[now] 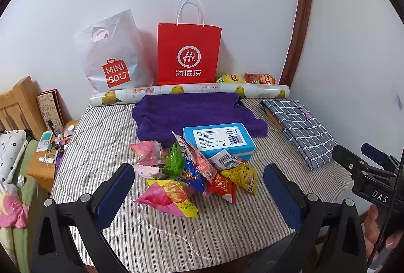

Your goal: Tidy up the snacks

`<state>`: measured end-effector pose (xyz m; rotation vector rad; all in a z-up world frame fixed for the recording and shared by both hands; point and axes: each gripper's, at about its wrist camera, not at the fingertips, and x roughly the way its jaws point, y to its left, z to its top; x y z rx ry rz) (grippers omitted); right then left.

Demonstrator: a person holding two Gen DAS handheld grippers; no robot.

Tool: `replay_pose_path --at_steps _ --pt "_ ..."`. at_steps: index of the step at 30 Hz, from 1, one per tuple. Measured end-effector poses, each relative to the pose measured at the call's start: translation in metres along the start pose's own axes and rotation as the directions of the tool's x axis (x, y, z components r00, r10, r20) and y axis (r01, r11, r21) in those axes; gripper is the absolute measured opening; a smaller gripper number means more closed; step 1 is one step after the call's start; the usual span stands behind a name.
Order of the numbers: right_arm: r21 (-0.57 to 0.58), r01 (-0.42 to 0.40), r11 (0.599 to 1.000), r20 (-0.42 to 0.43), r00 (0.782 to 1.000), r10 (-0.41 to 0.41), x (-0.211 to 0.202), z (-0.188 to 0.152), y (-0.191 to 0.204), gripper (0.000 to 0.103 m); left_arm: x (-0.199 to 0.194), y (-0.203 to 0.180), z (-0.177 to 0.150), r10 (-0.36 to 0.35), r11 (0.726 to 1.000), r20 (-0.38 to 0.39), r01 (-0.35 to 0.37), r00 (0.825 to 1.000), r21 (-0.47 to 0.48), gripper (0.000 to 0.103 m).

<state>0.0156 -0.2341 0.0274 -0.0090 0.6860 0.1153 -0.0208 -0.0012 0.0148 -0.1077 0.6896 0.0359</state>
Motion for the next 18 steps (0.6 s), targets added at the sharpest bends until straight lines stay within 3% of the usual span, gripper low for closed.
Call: replay_pose_path --at_steps 18 --pt "0.009 -0.007 1.0 0.004 1.0 0.007 -0.0021 0.0004 -0.0011 0.103 -0.0018 0.0006 0.0003 0.001 1.0 0.002 -0.001 1.0 -0.001 0.102"
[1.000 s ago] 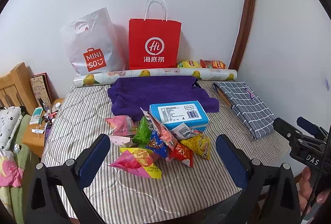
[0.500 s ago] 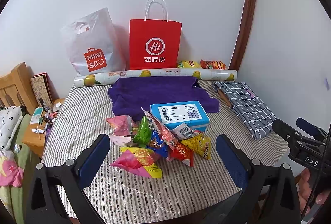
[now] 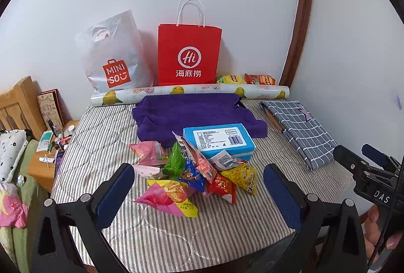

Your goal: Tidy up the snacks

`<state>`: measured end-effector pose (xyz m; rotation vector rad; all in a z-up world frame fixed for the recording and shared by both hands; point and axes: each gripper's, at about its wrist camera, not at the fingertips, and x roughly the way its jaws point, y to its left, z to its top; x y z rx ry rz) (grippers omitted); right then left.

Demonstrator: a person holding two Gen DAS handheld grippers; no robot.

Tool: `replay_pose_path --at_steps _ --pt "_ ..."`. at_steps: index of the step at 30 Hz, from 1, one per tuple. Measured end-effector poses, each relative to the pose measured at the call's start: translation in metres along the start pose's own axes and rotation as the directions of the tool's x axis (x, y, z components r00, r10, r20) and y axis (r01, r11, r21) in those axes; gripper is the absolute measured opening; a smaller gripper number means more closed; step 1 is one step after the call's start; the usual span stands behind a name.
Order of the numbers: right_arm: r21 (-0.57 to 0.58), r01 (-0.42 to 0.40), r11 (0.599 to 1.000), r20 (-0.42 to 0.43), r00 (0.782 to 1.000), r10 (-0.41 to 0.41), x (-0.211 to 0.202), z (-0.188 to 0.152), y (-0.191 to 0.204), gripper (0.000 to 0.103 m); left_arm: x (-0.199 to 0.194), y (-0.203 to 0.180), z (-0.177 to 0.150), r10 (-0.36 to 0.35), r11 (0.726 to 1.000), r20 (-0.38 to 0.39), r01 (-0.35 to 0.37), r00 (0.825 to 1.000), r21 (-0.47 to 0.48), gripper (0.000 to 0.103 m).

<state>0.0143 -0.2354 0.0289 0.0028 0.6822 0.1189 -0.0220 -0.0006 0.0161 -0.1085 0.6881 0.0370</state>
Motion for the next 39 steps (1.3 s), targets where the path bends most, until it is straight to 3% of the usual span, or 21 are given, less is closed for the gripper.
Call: replay_pose_path --at_steps 39 --pt "0.008 -0.031 1.0 0.01 0.999 0.031 -0.0063 -0.0019 0.0006 0.103 -0.0017 -0.0004 0.0002 -0.001 1.0 0.005 0.001 1.0 0.0 0.102"
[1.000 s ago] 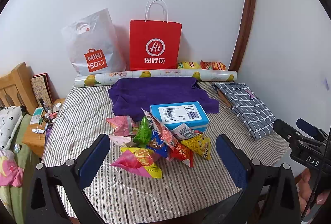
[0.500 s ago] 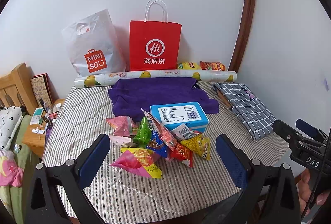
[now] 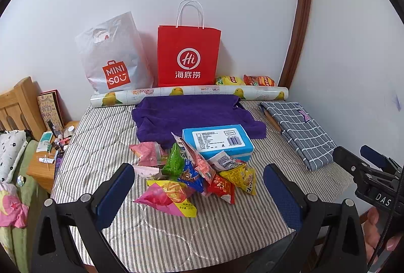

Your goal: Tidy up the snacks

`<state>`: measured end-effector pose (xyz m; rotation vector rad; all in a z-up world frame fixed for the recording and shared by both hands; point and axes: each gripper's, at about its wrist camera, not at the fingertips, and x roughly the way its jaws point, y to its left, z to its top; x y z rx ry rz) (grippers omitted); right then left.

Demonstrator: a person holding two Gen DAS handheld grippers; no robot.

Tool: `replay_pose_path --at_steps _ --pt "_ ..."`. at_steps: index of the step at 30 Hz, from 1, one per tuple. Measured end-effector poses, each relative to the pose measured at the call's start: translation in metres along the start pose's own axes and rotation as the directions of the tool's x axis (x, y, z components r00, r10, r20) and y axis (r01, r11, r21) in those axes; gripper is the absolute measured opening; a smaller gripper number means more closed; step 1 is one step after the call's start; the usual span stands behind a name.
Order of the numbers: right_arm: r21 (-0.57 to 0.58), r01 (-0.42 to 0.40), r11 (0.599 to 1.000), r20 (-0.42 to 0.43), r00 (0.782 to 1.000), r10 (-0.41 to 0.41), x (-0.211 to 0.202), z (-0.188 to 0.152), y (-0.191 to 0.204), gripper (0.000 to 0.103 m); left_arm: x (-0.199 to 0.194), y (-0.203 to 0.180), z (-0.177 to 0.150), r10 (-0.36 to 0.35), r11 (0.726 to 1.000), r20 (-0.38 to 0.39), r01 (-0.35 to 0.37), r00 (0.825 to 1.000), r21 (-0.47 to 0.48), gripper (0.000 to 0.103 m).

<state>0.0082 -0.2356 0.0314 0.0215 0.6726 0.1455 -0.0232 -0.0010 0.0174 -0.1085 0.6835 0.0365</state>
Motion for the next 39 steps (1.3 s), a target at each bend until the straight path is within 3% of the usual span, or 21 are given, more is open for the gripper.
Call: replay_pose_path --at_steps 20,30,34,39 --pt "0.009 -0.047 0.999 -0.013 0.999 0.047 0.018 -0.009 0.003 0.103 0.022 -0.001 0.0 -0.011 1.0 -0.032 0.012 0.999 0.005 0.102" --pt "-0.011 -0.078 0.997 -0.113 0.991 0.076 0.075 -0.028 0.012 0.097 0.072 0.041 -0.016 0.016 0.998 -0.126 -0.023 0.992 -0.06 0.101" --pt "-0.021 -0.108 0.994 -0.168 0.98 0.103 0.106 -0.039 0.017 0.09 0.087 0.061 -0.023 0.026 0.996 -0.157 -0.04 0.987 -0.084 0.101" --pt "-0.048 -0.134 0.99 -0.209 0.97 0.121 0.14 -0.051 0.026 0.09 0.102 0.088 -0.031 0.04 0.992 -0.176 -0.06 0.984 -0.112 0.101"
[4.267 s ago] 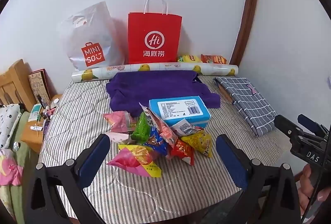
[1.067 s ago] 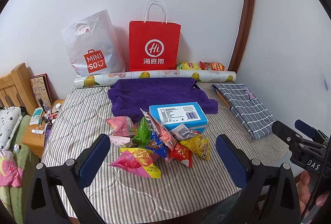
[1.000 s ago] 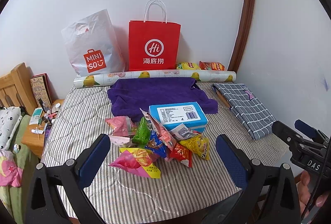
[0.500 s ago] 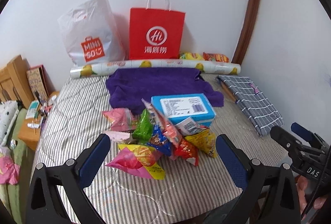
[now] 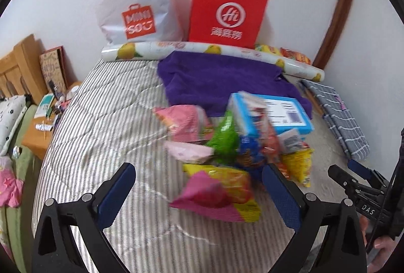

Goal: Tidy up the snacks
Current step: 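Grasp the yellow triangular snack bag with the right tool while the left tool grasps the pink-yellow chip bag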

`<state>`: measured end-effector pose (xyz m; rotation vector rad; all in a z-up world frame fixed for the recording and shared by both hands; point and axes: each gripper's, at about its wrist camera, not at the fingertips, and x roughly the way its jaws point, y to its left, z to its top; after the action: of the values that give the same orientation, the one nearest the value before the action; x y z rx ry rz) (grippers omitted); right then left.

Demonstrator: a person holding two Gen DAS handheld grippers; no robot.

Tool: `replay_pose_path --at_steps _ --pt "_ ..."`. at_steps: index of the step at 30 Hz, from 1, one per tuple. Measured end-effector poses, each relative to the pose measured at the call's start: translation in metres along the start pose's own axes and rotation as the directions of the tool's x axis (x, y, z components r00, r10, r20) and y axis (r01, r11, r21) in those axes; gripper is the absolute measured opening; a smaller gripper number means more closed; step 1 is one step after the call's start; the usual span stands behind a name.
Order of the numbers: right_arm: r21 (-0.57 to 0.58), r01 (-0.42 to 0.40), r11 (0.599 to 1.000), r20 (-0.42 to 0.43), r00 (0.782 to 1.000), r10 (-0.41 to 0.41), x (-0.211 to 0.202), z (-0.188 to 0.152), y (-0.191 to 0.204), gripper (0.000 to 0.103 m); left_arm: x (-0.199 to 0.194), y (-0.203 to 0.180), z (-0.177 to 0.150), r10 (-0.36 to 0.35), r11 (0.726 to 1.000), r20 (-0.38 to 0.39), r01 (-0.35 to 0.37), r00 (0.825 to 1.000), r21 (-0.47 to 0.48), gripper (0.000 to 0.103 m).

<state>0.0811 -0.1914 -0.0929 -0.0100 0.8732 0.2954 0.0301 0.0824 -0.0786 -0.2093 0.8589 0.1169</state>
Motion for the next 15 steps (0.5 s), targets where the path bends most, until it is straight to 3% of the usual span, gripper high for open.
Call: replay_pose_path --at_steps 15 --pt "-0.043 -0.026 0.999 -0.09 0.996 0.022 0.071 -0.001 0.012 0.089 0.021 0.06 -0.003 0.067 0.996 -0.022 -0.068 0.998 -0.054 0.101"
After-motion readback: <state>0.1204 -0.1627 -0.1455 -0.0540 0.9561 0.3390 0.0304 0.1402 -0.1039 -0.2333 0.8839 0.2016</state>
